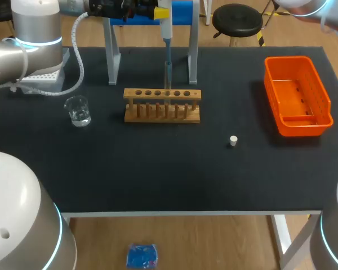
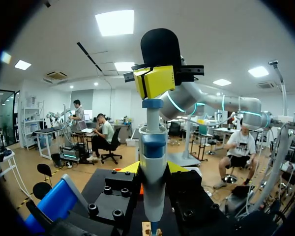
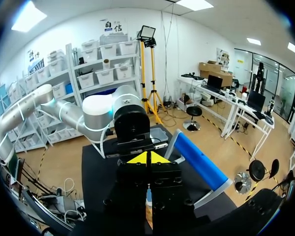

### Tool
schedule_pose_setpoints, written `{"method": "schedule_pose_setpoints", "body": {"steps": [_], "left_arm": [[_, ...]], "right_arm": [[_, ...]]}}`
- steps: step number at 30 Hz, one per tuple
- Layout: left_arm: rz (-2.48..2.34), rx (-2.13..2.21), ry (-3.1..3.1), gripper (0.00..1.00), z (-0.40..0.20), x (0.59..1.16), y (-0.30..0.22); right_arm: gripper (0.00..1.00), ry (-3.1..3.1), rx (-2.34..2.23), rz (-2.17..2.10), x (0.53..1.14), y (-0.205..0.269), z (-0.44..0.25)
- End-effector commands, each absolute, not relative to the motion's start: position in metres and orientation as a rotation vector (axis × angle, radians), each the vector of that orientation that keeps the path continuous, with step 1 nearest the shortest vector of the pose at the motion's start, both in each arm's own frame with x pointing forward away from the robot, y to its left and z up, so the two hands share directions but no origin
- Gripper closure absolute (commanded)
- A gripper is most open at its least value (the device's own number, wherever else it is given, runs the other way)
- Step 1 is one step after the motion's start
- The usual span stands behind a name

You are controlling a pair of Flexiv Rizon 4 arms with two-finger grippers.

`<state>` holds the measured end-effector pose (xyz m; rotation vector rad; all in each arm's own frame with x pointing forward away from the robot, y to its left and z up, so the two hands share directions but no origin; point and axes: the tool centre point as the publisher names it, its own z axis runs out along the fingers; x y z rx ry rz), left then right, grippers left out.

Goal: Invert the test tube, pick up the pipette, mount the tip to pipette, aspirate from beaker and dispense into the tube, eject the tip, return the pipette, and cap with the stopper.

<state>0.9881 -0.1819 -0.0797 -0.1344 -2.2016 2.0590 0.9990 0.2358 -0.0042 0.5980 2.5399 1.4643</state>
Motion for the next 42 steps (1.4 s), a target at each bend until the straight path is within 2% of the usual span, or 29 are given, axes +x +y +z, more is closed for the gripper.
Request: {"method": "schedule_pose_setpoints", "body": {"steps": [1,42], "left_arm": [[2.063,-0.132,-2.204,1.0,-0.079,0.987,-0.182],[2.063,-0.132,-2.204,1.0,-0.079,0.987,-0.182]], "right_arm": [[1.0,2.546,0.598,1.455,0.999,0.236,-0.003],[1.0,2.552,0.605,1.443,0.995,0.234,-0.009]]}}
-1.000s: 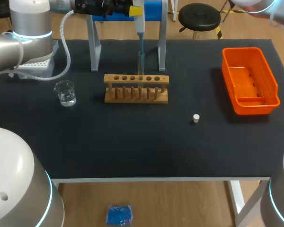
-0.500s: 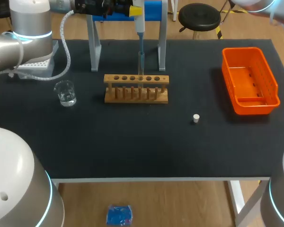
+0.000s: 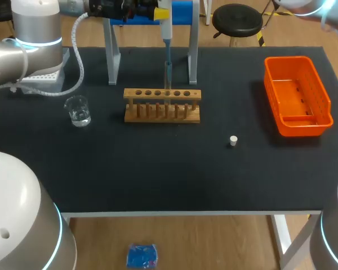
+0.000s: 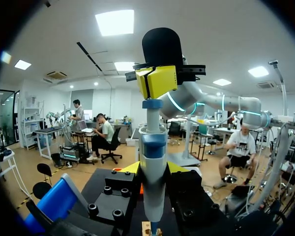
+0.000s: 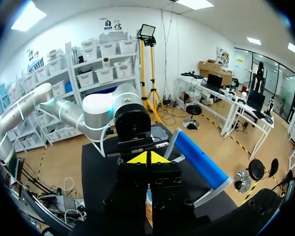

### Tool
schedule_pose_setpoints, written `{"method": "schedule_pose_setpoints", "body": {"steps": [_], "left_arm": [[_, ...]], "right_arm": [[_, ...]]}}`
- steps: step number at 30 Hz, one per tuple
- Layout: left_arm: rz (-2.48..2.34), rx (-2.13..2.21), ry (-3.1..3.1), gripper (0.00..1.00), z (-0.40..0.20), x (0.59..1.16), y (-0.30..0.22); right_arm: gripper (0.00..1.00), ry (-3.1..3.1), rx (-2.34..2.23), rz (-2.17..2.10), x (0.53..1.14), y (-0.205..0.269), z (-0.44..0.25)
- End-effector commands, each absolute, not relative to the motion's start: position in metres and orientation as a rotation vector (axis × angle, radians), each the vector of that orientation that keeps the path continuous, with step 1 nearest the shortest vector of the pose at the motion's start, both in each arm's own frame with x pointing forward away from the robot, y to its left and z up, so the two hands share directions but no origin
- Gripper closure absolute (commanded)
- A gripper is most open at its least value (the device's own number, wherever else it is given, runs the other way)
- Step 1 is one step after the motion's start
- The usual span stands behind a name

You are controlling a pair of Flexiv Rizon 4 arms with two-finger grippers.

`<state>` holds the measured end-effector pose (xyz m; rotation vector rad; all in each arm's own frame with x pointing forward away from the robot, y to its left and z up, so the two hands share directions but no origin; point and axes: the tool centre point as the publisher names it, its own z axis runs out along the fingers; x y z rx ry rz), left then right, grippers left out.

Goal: Invert the test tube, pick up the pipette, mount the tip to pipette, aspirate from beaker and dispense into the tube, eject the tip, return the pipette, and cap with the stopper.

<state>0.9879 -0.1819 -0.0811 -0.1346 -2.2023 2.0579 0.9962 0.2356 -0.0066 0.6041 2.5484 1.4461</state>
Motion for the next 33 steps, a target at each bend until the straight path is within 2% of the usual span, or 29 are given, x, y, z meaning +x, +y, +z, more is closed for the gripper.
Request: {"method": "schedule_pose_setpoints", "body": {"steps": [1,33], "left_arm": [[2.063,-0.132,-2.204,1.0,-0.079,0.987,-0.182],[2.063,-0.132,-2.204,1.0,-0.079,0.987,-0.182]], "right_arm": [[1.0,2.554,0.605,1.443,0.995,0.234,-0.009],[1.0,2.589,0.633,1.431,0.993,0.231,-0.033]]}}
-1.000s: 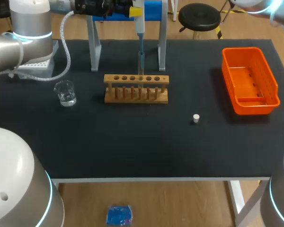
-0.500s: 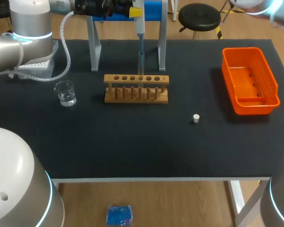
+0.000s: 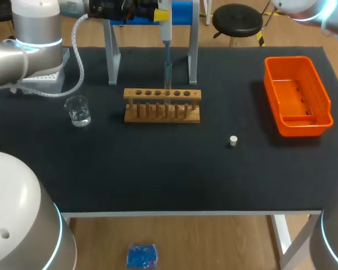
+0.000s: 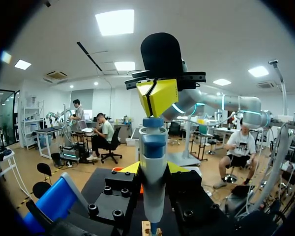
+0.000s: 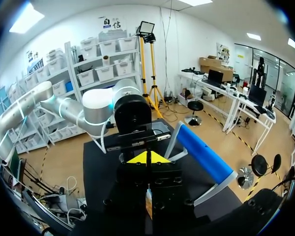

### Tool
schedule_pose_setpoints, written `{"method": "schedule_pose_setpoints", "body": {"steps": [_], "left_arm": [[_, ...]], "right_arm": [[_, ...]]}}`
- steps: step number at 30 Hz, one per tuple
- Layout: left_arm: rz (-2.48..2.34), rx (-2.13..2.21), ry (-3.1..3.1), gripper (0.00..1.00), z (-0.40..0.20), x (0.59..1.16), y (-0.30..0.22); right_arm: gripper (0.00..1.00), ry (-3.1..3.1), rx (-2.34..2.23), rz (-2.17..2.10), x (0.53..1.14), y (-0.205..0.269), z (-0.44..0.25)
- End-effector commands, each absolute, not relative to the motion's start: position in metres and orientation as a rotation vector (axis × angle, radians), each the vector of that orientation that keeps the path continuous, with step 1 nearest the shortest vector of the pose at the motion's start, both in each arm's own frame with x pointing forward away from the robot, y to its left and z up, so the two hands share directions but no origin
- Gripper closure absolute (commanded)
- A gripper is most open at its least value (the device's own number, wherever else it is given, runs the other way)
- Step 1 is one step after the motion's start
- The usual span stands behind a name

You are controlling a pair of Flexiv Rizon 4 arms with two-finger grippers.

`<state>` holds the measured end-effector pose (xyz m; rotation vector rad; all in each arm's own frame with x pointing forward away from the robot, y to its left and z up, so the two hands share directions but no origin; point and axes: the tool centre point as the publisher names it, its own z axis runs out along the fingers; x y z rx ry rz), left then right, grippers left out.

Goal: Invert the test tube, pick up the pipette, mount the tip to pipette, aspirate from beaker and dispense into the tube, eject the tip, return the pipette, and cap with the stopper.

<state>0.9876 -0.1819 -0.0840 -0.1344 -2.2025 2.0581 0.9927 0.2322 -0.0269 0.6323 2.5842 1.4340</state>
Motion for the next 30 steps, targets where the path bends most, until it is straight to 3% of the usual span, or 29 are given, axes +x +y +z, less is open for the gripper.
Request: {"method": "schedule_pose_setpoints", "body": {"steps": [1,15,18,19,20,30], "left_arm": [[2.063,-0.132,-2.204,1.0,-0.079,0.987,-0.182],[2.063,-0.132,-2.204,1.0,-0.079,0.987,-0.182],[2.063,-0.132,-2.204,1.0,-0.079,0.987,-0.182],[2.063,-0.132,-2.204,1.0,-0.079,0.987,-0.182],[2.063,-0.132,-2.204,1.0,-0.079,0.987,-0.182],[2.063,-0.132,-2.204,1.0,-0.079,0.987,-0.182]], "right_arm": [[1.0,2.59,0.634,1.429,0.993,0.231,-0.034],[0.99,2.556,0.602,1.444,0.992,0.228,-0.007],[0.51,2.54,0.585,1.454,0.989,0.226,0.005],[0.18,2.533,0.578,1.457,0.987,0.225,0.008],[0.0,2.529,0.572,1.459,0.986,0.223,0.012],[0.0,2.497,0.506,1.504,0.959,0.185,0.029]]}}
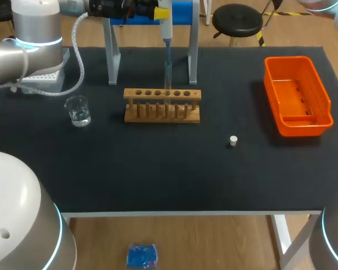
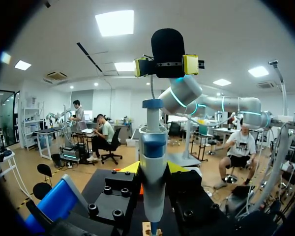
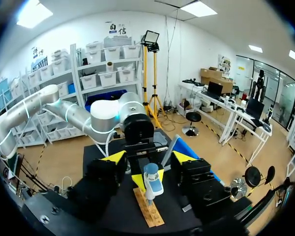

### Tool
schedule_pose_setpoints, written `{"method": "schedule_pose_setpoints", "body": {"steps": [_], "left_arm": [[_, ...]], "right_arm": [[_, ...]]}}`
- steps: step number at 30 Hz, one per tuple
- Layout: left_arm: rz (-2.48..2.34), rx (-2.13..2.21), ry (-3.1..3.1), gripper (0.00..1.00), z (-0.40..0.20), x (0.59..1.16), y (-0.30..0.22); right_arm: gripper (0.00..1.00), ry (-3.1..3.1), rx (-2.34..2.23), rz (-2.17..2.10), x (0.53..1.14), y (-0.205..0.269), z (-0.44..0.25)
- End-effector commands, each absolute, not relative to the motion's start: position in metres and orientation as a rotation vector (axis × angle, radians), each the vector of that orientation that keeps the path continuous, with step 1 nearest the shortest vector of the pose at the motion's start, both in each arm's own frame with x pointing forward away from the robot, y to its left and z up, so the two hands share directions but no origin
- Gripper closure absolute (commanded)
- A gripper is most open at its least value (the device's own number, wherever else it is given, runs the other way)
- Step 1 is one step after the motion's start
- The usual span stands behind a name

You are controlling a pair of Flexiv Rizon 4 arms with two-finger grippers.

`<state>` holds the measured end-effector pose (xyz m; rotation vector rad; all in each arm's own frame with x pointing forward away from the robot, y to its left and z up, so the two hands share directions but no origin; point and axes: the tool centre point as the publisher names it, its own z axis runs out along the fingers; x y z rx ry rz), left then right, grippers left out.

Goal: Invert the test tube, pick up the pipette, mount the tip to pipette, aspirate from beaker and dispense into the tube, eject the tip, return the pipette, and cap with the stopper.

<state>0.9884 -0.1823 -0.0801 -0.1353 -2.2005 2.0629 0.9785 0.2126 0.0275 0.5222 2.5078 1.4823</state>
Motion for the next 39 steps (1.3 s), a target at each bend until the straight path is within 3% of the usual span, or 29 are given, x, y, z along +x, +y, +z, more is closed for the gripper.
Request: {"method": "schedule_pose_setpoints", "body": {"steps": [1,11,21,39], "left_arm": [[2.063,-0.132,-2.204,1.0,-0.079,0.987,-0.182],[2.063,-0.132,-2.204,1.0,-0.079,0.987,-0.182],[2.063,-0.132,-2.204,1.0,-0.079,0.987,-0.182],[2.063,-0.132,-2.204,1.0,-0.079,0.987,-0.182]], "right_arm": [[0.0,2.498,0.489,1.512,0.955,0.18,0.029],[0.0,2.475,0.373,1.57,0.911,0.126,0.006],[0.0,2.459,0.326,1.65,0.883,0.091,-0.067],[0.0,2.447,0.237,1.72,0.891,0.116,-0.198]]}}
